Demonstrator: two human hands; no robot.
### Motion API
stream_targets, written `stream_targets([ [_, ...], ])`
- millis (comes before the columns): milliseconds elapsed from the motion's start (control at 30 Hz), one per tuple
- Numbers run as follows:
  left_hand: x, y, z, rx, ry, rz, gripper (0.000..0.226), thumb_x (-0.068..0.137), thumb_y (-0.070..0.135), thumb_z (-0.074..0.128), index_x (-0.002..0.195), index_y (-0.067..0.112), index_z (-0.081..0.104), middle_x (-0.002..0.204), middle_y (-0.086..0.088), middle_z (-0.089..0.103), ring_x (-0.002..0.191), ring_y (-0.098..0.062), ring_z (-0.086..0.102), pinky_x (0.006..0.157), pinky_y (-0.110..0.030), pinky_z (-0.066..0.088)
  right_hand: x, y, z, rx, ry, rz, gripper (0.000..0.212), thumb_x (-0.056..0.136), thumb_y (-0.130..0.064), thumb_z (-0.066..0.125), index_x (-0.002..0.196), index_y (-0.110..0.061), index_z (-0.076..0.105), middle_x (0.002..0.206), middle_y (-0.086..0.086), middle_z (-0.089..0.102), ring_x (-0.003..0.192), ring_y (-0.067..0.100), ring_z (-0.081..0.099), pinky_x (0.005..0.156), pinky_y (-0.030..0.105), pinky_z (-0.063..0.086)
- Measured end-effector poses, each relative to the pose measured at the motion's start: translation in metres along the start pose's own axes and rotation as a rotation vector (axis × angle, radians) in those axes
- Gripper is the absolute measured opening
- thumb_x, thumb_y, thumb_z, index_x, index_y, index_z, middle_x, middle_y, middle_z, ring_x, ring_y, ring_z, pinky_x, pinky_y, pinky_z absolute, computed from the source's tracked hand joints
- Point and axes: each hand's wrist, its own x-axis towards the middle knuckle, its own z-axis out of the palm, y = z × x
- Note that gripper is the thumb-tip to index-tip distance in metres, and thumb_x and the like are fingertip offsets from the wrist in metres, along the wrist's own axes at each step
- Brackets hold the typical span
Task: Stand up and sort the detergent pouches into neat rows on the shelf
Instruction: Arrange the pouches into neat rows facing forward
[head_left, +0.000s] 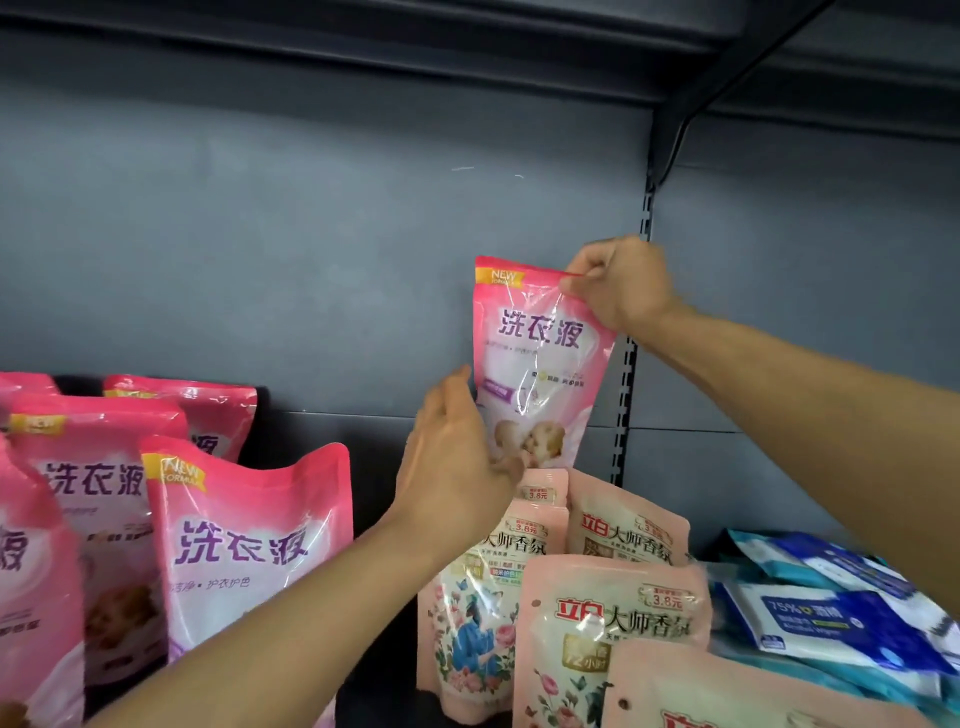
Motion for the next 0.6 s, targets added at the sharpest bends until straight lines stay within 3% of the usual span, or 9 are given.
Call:
stream_targets([
  [67, 0.011, 0.004, 0.003, 0.003, -0.002, -0.026, 0.084, 0.078, 0.026, 0.074, 0.142, 0.015, 0.021, 0.143, -0.002, 0.034, 0.131, -0.02, 0.037, 0.105, -0.023, 0.03, 0.009, -0.013, -0.012, 0.023, 0.015, -0.026, 0.024, 0.083, -0.011, 0.068, 0.061, -0.017, 0.063, 0.059, -0.008, 0.058, 0.048, -0.001, 0.051, 0.063, 0.021, 0.051],
  [133, 0.021, 0.009, 0.006, -0.023, 0.026, -0.055, 0.088, 0.072, 0.027, 0.077, 0.139, 0.016, 0.021, 0.136, -0.004, 0.039, 0.122, -0.026, 0.046, 0.103, -0.042, 0.042, 0.017, -0.027, -0.023, 0.03, 0.036, -0.05, 0.022, 0.082, -0.014, 0.069, 0.062, -0.019, 0.064, 0.055, -0.012, 0.056, 0.042, -0.005, 0.05, 0.061, 0.016, 0.049],
  [167, 0.025, 0.012, 0.007, -0.03, 0.046, -0.064, 0.089, 0.07, 0.026, 0.078, 0.138, 0.016, 0.021, 0.133, -0.005, 0.04, 0.118, -0.028, 0.049, 0.098, -0.045, 0.045, 0.02, -0.034, -0.028, 0.033, 0.051, -0.064, 0.022, 0.082, -0.015, 0.07, 0.062, -0.02, 0.064, 0.052, -0.014, 0.055, 0.04, -0.008, 0.049, 0.057, 0.011, 0.046],
  [333, 0.032, 0.027, 0.002, -0.022, 0.145, -0.083, 0.097, 0.066, 0.034, 0.079, 0.138, 0.02, 0.016, 0.128, -0.005, 0.039, 0.109, -0.03, 0.052, 0.091, -0.049, 0.048, 0.027, -0.062, -0.049, 0.085, 0.085, -0.135, 0.009, 0.081, -0.014, 0.071, 0.073, -0.012, 0.071, 0.039, -0.018, 0.054, 0.042, -0.014, 0.049, 0.048, -0.003, 0.034],
  [433, 0.024, 0.035, -0.008, -0.04, 0.177, -0.077, 0.102, 0.067, 0.032, 0.079, 0.142, 0.023, 0.01, 0.129, -0.004, 0.036, 0.11, -0.029, 0.053, 0.088, -0.049, 0.049, 0.023, -0.076, -0.064, 0.09, 0.07, -0.168, 0.024, 0.081, -0.016, 0.07, 0.059, -0.02, 0.062, 0.045, -0.015, 0.055, 0.042, -0.012, 0.049, 0.047, 0.001, 0.034],
  [533, 0.006, 0.047, -0.021, 0.014, 0.191, -0.078, 0.107, 0.069, 0.035, 0.078, 0.143, 0.028, 0.002, 0.133, 0.0, 0.033, 0.112, -0.025, 0.054, 0.083, -0.048, 0.051, 0.012, -0.091, -0.08, 0.105, 0.025, -0.192, 0.016, 0.082, -0.018, 0.069, 0.067, -0.016, 0.067, 0.062, -0.01, 0.059, 0.056, 0.0, 0.054, 0.06, 0.016, 0.044],
  [600, -0.01, 0.054, -0.03, 0.024, 0.204, -0.079, 0.107, 0.069, 0.037, 0.078, 0.143, 0.028, 0.001, 0.132, 0.001, 0.035, 0.11, -0.024, 0.054, 0.081, -0.047, 0.051, 0.001, -0.102, -0.089, 0.112, 0.002, -0.211, 0.019, 0.083, -0.018, 0.069, 0.064, -0.017, 0.065, 0.061, -0.009, 0.059, 0.055, 0.002, 0.052, 0.059, 0.018, 0.045],
])
